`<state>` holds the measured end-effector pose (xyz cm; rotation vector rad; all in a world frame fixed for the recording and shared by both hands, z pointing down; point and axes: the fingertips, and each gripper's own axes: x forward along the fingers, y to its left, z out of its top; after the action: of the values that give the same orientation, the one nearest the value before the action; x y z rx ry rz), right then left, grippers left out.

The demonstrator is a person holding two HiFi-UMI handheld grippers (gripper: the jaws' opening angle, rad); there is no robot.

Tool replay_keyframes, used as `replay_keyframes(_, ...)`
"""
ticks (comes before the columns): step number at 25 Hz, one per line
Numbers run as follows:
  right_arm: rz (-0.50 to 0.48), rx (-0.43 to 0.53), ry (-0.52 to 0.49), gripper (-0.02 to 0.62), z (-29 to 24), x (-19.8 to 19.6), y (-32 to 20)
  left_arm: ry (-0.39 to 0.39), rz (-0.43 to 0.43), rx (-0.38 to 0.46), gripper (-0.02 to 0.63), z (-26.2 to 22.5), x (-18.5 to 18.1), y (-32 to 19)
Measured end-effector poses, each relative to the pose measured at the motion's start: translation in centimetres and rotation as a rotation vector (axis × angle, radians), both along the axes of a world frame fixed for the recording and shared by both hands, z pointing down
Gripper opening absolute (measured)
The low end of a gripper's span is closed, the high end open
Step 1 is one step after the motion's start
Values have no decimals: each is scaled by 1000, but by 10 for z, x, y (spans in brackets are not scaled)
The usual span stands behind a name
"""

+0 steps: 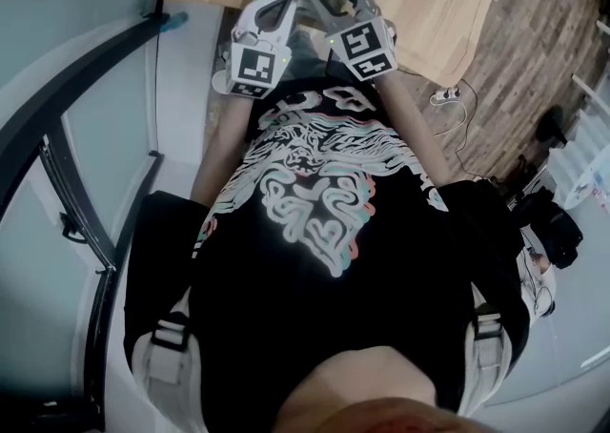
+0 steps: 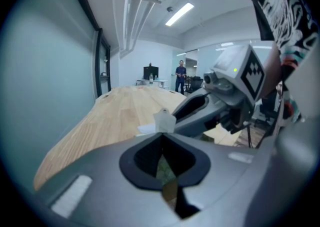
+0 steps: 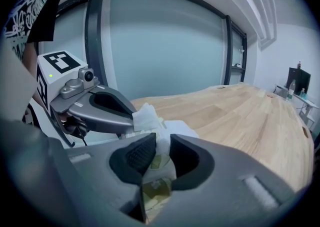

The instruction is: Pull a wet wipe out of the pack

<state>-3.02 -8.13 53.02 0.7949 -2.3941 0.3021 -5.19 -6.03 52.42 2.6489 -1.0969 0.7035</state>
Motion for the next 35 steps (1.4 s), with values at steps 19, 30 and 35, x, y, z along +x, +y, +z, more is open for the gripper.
replay_keyframes(19,-8,38,-39,70,-2,0,5,2,2,2,-13,1,0,-1)
replay_keyframes(30,-13,-11,-45,12,-1,0,5,11,-4,-9,-14,1,0,-1)
replay_keyframes(35,0,-30,-65,9,-1,2,4,9,-6,-11,-14,2,1,-1)
